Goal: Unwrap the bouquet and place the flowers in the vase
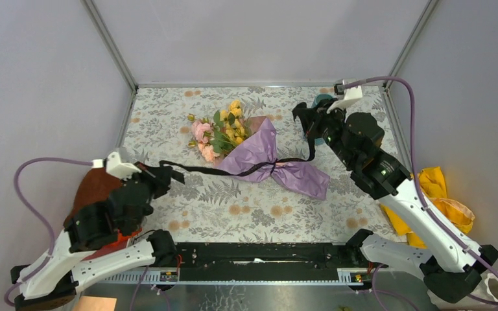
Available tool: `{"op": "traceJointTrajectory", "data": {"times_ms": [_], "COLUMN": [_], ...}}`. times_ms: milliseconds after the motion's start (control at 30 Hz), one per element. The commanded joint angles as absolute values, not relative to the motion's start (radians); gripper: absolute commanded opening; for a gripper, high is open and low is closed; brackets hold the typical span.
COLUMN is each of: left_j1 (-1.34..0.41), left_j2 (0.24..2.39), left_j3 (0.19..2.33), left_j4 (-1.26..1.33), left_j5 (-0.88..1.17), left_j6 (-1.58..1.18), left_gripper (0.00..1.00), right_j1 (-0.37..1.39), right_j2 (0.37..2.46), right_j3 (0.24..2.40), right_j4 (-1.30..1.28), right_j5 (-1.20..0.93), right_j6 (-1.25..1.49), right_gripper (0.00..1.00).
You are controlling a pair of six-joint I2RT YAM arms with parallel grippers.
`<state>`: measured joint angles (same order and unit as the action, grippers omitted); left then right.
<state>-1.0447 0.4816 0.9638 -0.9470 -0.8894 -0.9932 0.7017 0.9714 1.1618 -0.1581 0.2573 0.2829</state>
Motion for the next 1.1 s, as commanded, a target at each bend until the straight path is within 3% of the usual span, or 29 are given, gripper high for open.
{"op": "traceJointTrajectory", "data": {"times_ms": [0, 167, 233, 333, 467, 533, 600, 633, 833, 1067], "left_j1": [-1.048, -1.048, -1.048, -1.048, -1.048, -1.048, -1.048, -1.048, -1.048, -1.048], "left_j2": [0.428, 0.425, 0.433, 0.456, 0.486, 0.496, 0.5, 0.5, 0.549, 0.771], "left_j3": [1.046, 1.082, 1.071, 1.062, 1.061, 1.043, 1.004, 0.977, 0.791, 0.698], "left_j4": [-1.12, -1.21, -1.211, -1.21, -1.198, -1.179, -1.1, -1.054, -0.681, -0.407], "left_j5": [-1.02, -1.043, -1.03, -1.009, -0.984, -0.966, -0.934, -0.914, -0.733, -0.642], "left_j6": [-1.098, -1.147, -1.146, -1.137, -1.116, -1.109, -1.069, -1.041, -0.887, -0.832], "left_gripper": [0.0, 0.07, 0.18, 0.44, 0.59, 0.71, 0.73, 0.74, 0.78, 0.8], "right_j1": [0.708, 0.708, 0.708, 0.706, 0.7, 0.681, 0.656, 0.65, 0.648, 0.648], "right_j2": [1.032, 1.141, 1.195, 1.293, 1.443, 1.509, 1.544, 1.547, 1.424, 1.261], "right_j3": [1.284, 1.38, 1.424, 1.506, 1.637, 1.69, 1.701, 1.687, 1.432, 1.054], "right_j4": [-0.103, -0.114, -0.126, -0.173, -0.301, -0.387, -0.438, -0.443, -0.349, -0.271], "right_j5": [0.19, 0.229, 0.266, 0.358, 0.597, 0.68, 0.689, 0.689, 0.54, 0.375], "right_j6": [0.255, 0.23, 0.207, 0.169, 0.157, 0.192, 0.238, 0.253, 0.29, 0.346], "right_gripper": [0.09, 0.13, 0.17, 0.22, 0.26, 0.34, 0.5, 0.52, 0.55, 0.57]}}
